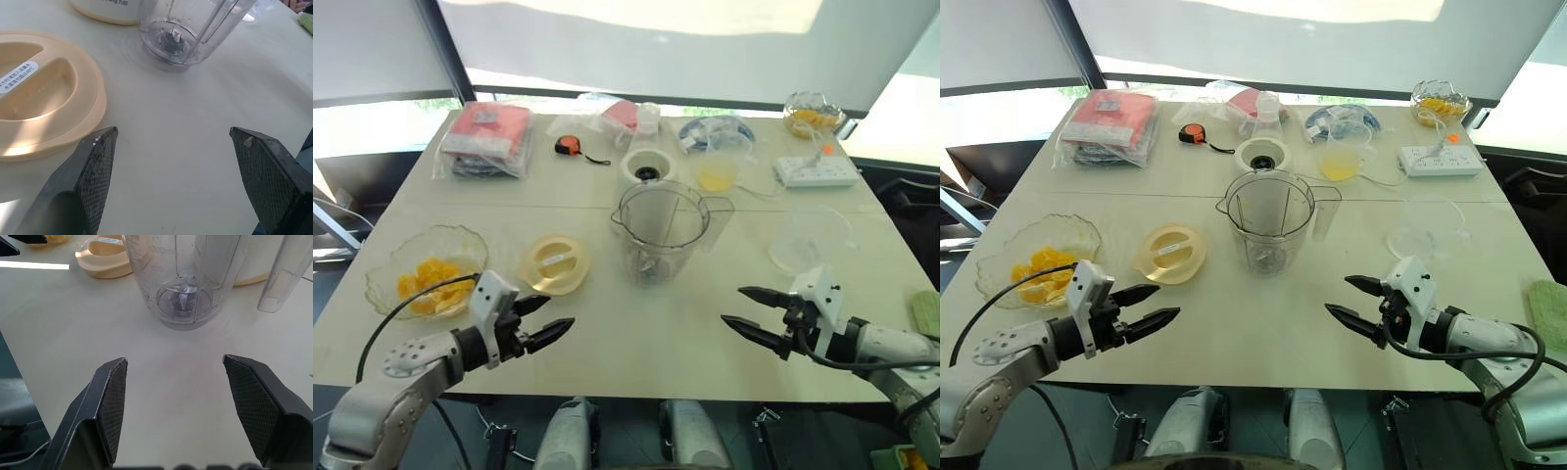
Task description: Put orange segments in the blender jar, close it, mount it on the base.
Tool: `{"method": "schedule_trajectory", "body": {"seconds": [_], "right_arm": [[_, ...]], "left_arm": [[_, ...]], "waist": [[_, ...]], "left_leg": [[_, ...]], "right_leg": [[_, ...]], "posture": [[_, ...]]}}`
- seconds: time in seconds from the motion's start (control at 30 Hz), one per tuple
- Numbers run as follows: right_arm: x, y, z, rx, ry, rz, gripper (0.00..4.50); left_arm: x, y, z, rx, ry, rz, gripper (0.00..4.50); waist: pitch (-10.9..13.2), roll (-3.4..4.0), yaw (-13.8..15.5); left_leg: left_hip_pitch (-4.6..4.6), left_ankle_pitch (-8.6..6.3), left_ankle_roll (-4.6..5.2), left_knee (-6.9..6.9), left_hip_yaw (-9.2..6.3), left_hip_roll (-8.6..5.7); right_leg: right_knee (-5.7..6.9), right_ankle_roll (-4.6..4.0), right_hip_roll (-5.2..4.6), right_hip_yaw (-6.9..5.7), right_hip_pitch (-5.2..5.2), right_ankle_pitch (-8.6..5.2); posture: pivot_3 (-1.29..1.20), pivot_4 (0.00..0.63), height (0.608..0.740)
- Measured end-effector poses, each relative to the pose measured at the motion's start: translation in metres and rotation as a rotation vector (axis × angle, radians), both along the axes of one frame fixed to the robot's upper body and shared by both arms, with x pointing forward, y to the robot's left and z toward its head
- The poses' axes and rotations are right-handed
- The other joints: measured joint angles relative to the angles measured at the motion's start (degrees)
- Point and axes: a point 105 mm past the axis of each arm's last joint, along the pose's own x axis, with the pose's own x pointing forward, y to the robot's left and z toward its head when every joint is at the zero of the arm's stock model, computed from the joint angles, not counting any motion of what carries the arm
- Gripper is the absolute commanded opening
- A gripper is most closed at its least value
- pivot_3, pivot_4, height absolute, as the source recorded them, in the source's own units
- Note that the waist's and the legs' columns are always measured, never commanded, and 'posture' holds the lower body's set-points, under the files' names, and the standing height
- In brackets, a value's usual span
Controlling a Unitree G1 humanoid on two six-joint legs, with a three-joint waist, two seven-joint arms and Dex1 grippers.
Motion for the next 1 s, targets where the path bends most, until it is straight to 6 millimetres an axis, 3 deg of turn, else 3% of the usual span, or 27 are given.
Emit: {"method": "schedule_trajectory", "body": {"seconds": [1.0], "right_arm": [[0.0067,-0.0023,0.0012,-0.001,-0.009,-0.008,3.26]], "left_arm": [[0.0082,-0.0018,0.0061,-0.019,-0.029,0.008,3.82]], "waist": [[0.00,0.00,0.00]], "left_leg": [[0.24,0.00,0.00,0.00,0.01,0.00]], "right_leg": [[0.01,0.00,0.00,0.01,0.22,0.00]], "posture": [[0.00,0.150,0.740]]}}
